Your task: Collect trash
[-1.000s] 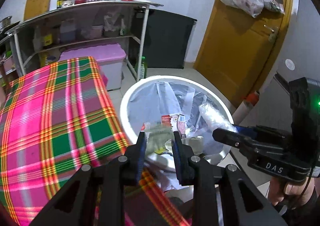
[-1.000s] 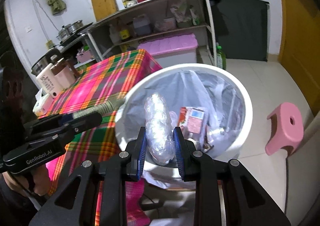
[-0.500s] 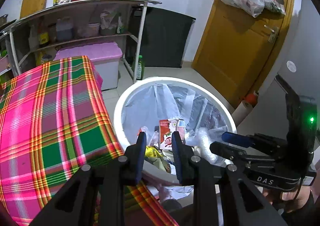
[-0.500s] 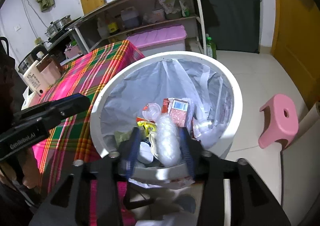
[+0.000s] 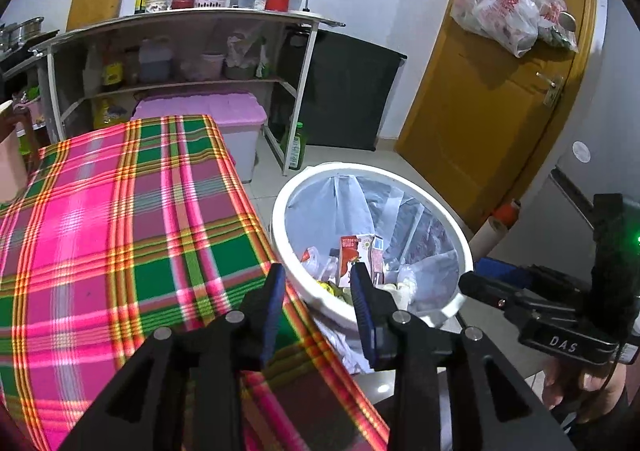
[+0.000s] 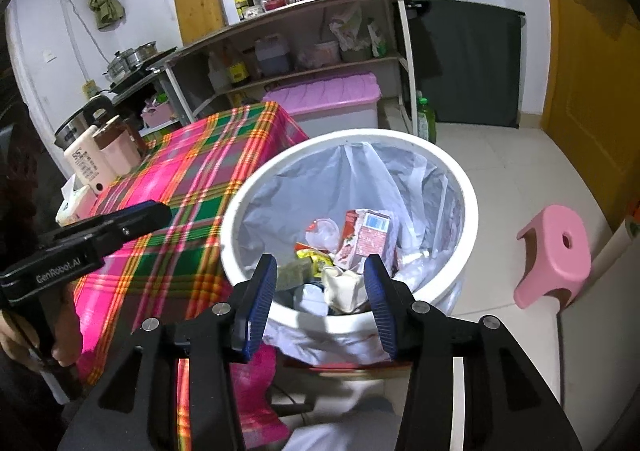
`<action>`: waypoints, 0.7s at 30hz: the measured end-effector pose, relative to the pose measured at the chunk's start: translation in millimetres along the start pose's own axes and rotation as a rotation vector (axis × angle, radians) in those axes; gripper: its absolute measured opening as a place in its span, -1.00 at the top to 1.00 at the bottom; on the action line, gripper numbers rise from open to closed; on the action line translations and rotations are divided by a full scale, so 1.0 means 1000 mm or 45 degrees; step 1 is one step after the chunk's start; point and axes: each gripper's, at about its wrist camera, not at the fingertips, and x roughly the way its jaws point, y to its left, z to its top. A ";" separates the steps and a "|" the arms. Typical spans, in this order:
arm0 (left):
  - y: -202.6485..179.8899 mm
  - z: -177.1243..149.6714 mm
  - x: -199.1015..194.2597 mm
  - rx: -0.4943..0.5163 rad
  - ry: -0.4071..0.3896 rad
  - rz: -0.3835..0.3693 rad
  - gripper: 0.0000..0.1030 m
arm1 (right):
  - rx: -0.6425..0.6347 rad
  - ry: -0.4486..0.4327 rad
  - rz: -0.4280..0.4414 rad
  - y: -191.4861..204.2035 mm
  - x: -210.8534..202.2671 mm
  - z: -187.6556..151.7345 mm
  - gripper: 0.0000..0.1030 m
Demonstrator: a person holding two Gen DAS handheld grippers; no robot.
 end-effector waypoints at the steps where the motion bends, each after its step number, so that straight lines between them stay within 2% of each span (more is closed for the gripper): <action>1: 0.000 -0.001 -0.003 -0.002 -0.005 0.000 0.26 | -0.008 -0.008 0.000 0.004 -0.004 -0.001 0.10; 7: -0.002 -0.014 -0.026 -0.003 -0.042 0.019 0.16 | -0.057 -0.056 -0.003 0.027 -0.025 -0.007 0.10; 21: -0.006 -0.041 -0.074 -0.021 -0.143 0.121 0.15 | -0.154 -0.089 -0.007 0.070 -0.057 -0.036 0.10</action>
